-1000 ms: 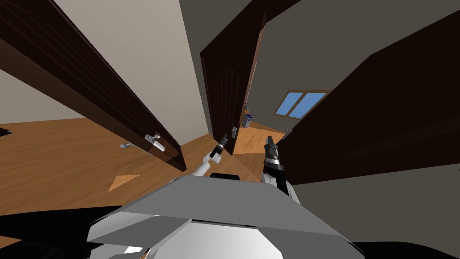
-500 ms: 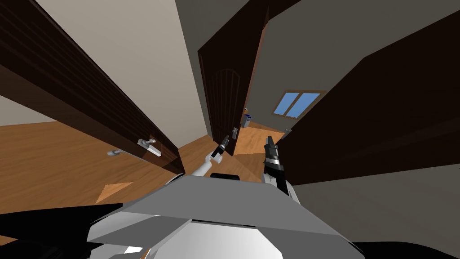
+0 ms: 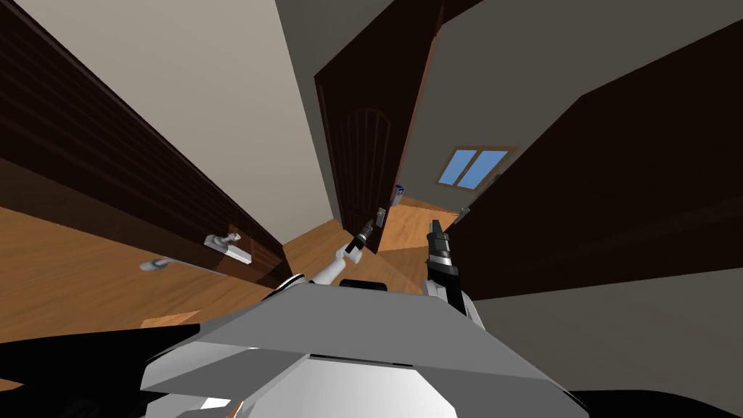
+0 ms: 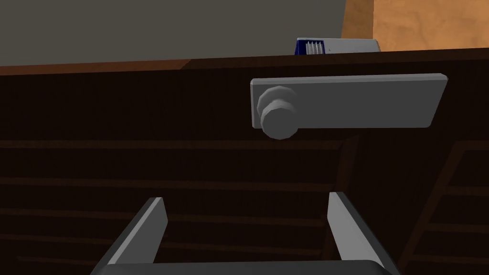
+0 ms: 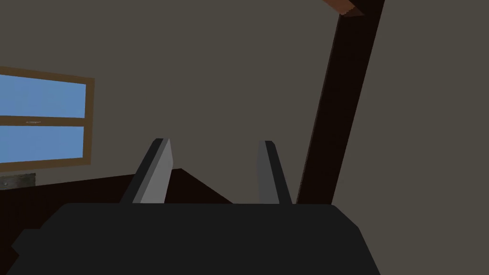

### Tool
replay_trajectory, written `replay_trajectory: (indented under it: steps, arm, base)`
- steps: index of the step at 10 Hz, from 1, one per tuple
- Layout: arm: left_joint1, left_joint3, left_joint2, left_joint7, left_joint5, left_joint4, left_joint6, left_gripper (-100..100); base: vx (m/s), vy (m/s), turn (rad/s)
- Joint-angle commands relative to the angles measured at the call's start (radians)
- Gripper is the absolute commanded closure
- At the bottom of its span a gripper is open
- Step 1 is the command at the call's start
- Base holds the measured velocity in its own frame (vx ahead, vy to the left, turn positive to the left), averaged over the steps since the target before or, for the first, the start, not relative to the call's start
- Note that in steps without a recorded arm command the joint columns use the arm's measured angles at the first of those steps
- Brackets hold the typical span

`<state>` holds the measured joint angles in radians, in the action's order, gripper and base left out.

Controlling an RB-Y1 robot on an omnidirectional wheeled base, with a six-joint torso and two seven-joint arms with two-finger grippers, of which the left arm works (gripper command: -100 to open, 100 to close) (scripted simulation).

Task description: Push the door open

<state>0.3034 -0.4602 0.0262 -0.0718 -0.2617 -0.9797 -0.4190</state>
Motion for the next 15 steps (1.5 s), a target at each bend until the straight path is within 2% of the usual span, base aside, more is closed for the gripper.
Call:
replay_trajectory:
  steps: [1,5,6,7,8,10,12,14,15]
  arm:
    - [0.022,-0.014,-0.008,-0.003,-0.007,0.031,0.007,-100]
    - [0.083,-0.050,-0.044,-0.011,-0.024,0.130,0.009,-100]
    - [0.090,-0.054,-0.050,-0.012,-0.026,0.143,0.009,-100]
    - [0.085,-0.050,-0.046,-0.012,-0.024,0.133,0.009,-100]
    - [0.087,-0.047,-0.019,-0.012,-0.024,0.139,0.007,-100]
    - [0.088,-0.042,-0.005,-0.012,-0.024,0.143,0.005,-100]
    - [0.089,-0.035,-0.003,-0.011,-0.023,0.149,0.003,-100]
    - [0.090,-0.029,-0.021,-0.011,-0.022,0.154,0.000,-100]
    - [0.090,-0.025,-0.041,-0.011,-0.021,0.157,-0.001,-100]
  base:
    - [0.085,0.120,-0.126]
    - [0.113,0.156,-0.106]
    - [0.104,0.113,-0.068]
    - [0.041,0.044,-0.009]
    - [0.088,-0.035,-0.033]
    - [0.157,-0.096,-0.022]
    - [0.187,-0.115,-0.029]
    - [0.192,-0.098,-0.026]
    - [0.196,-0.090,-0.034]
